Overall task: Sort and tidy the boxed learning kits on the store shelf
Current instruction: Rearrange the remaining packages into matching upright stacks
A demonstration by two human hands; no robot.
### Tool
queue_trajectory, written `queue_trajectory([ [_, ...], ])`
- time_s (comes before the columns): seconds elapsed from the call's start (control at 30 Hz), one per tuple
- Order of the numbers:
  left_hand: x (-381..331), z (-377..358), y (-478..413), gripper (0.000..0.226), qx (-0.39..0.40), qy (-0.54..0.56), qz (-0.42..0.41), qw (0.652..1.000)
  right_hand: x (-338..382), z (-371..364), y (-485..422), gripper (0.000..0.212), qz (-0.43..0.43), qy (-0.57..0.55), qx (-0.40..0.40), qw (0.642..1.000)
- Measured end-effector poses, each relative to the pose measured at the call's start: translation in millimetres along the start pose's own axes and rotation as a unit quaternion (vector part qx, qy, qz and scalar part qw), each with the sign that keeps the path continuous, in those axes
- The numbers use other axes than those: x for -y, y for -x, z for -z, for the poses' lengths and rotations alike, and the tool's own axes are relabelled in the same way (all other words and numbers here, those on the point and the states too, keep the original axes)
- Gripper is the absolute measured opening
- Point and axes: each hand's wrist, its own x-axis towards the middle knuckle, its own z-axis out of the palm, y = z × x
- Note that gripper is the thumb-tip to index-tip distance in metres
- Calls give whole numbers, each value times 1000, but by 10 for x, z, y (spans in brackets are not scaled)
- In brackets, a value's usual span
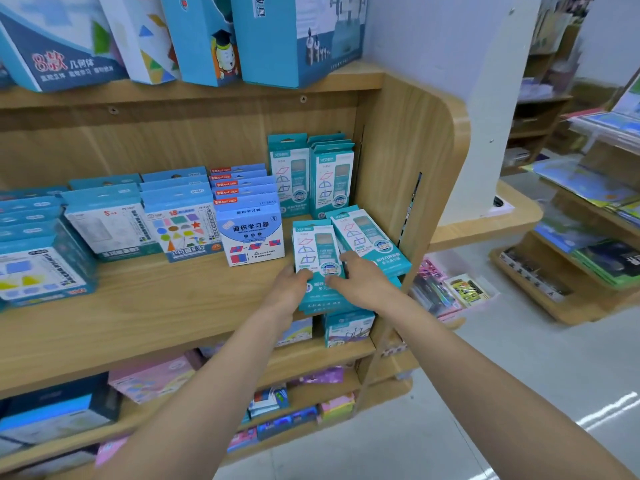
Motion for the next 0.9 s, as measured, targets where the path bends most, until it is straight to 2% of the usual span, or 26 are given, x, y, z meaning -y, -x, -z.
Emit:
queue_trajectory([
  [0.13,52,-9,67,26,-18,4,7,1000,-61,29,23,52,-12,-81,23,996],
  [0.37,76,-16,113,29,-24,29,19,999,-45,-27,146,75,-6,-130,89,988],
  [0.47,84,-13,137,29,-28,30,19,999,-6,-19,185,73,-7,-164,83,983],
  [0.6,140,14,178,27,-39,38,14,998,-24,-17,240,62,16,-153,85,984],
  [0.8,161,11,252,25,-36,43,2,998,-57,-144,255,72,17,-151,67,986],
  [0.9,208,55,284,26,-36,31,2,999,-93,-160,245,67,8,-169,38,985],
])
